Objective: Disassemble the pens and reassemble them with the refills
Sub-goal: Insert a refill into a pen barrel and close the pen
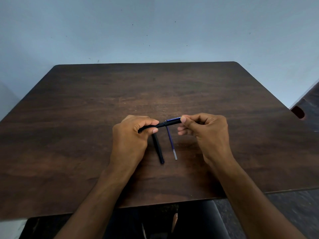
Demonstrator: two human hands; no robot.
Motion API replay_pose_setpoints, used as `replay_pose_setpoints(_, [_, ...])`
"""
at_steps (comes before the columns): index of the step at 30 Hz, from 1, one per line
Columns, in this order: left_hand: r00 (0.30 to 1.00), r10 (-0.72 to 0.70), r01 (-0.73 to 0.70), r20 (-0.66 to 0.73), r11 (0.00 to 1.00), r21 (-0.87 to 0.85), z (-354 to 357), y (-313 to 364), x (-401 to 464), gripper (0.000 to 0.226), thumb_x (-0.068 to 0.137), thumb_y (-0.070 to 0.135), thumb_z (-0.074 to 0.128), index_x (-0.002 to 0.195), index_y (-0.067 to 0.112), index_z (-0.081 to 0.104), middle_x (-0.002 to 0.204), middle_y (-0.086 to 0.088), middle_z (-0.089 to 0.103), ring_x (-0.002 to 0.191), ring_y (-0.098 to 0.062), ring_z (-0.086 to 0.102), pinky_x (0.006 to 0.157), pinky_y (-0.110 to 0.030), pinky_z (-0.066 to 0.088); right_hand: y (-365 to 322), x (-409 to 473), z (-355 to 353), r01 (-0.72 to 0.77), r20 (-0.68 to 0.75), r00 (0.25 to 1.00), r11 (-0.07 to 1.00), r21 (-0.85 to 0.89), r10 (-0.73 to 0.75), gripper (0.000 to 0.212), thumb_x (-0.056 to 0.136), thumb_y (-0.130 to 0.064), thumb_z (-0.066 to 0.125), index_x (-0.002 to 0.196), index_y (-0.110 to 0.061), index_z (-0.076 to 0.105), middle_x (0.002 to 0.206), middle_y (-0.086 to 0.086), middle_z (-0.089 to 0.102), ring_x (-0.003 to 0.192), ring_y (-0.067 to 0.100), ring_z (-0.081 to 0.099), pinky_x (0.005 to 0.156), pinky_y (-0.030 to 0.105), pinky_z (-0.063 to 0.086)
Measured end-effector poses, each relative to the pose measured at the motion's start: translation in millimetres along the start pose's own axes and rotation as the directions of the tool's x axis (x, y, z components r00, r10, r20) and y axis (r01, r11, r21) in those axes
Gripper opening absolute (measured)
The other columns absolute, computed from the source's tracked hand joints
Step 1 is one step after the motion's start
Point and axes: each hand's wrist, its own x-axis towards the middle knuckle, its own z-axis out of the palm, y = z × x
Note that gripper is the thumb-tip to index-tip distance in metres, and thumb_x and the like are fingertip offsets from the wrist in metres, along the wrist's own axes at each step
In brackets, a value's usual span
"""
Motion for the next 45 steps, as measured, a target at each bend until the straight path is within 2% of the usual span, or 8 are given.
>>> replay_pose_setpoints(5, [1.0,-0.004,0.003,-0.02,1.0,-0.016,1,-1,0,0.026,0.073,0.005,0.084,0.095,0.015,0.08,0.089,0.013,0.07,0.089,-0.006,0.068,0.084,-0.005,0.044,-3,1,1,0.01,0.005,1.0,1.0,-0.017,-0.01,0.005,0.087,-0.009,0.075,0.088,-0.004,0.077,0.073,0.011,0.078,0.065,0.025,0.076,0.067,0.034,0.064])
replay_pose_setpoints(15, [0.998,-0.041,0.037,-0.042,0.996,-0.086,4,-3,-2,0.026,0.072,0.009,0.086,0.096,0.019,0.079,0.091,0.013,0.073,0.089,-0.001,0.068,0.083,-0.007,0.046,-5,-1,3,-0.109,0.01,0.994,0.965,0.238,0.11,0.014,0.085,-0.007,0.077,0.094,0.004,0.077,0.077,0.019,0.077,0.07,0.031,0.076,0.068,0.036,0.064])
replay_pose_setpoints(22, [0.995,-0.055,0.046,-0.081,0.993,-0.112,2,2,-3,0.025,0.074,0.014,0.086,0.097,0.021,0.08,0.092,0.014,0.073,0.089,0.001,0.068,0.079,-0.006,0.045,-9,-7,17,-0.213,0.062,0.976,0.862,0.46,0.208,0.023,0.082,-0.001,0.079,0.1,0.009,0.071,0.08,0.019,0.075,0.068,0.03,0.072,0.063,0.035,0.062])
replay_pose_setpoints(25, [0.995,-0.016,0.006,-0.096,0.995,-0.104,3,7,-3,0.024,0.075,0.015,0.085,0.098,0.019,0.08,0.091,0.014,0.073,0.088,0.004,0.067,0.078,-0.005,0.044,-8,-11,25,-0.262,0.124,0.965,0.845,0.467,0.231,0.026,0.081,-0.004,0.081,0.1,0.01,0.07,0.082,0.023,0.075,0.069,0.031,0.073,0.062,0.033,0.061])
replay_pose_setpoints(29, [0.995,0.041,-0.047,-0.091,0.997,-0.067,4,13,-6,0.024,0.077,0.015,0.084,0.1,0.018,0.079,0.092,0.013,0.071,0.091,0.007,0.066,0.08,-0.004,0.044,-8,-12,31,-0.26,0.144,0.965,0.856,0.447,0.218,0.017,0.081,-0.003,0.081,0.092,0.006,0.072,0.078,0.024,0.075,0.07,0.032,0.075,0.063,0.032,0.06])
replay_pose_setpoints(35, [0.993,0.065,-0.074,-0.095,0.993,-0.092,1,14,-8,0.018,0.081,0.019,0.082,0.099,0.018,0.079,0.093,0.011,0.074,0.091,0.0,0.068,0.08,-0.007,0.045,-15,-9,30,-0.264,0.156,0.964,0.866,0.425,0.217,0.008,0.081,0.001,0.078,0.088,0.005,0.074,0.075,0.019,0.076,0.064,0.026,0.074,0.061,0.03,0.061])
replay_pose_setpoints(40, [0.995,0.048,-0.057,-0.085,0.993,-0.103,-4,13,-7,0.01,0.091,0.022,0.073,0.099,0.017,0.078,0.09,0.011,0.074,0.086,-0.006,0.07,0.074,-0.017,0.052,-17,-9,29,-0.284,0.158,0.958,0.869,0.404,0.24,0.013,0.083,0.0,0.077,0.092,0.008,0.073,0.08,0.021,0.076,0.067,0.027,0.072,0.061,0.03,0.06])
replay_pose_setpoints(45, [0.997,0.024,-0.03,-0.077,0.996,-0.085,-4,15,-5,0.009,0.09,0.02,0.074,0.097,0.019,0.079,0.086,0.012,0.074,0.08,-0.004,0.068,0.068,-0.008,0.045,-18,-8,22,-0.274,0.128,0.962,0.885,0.377,0.243,0.011,0.086,-0.002,0.07,0.093,0.004,0.077,0.075,0.016,0.073,0.065,0.023,0.066,0.059,0.031,0.055])
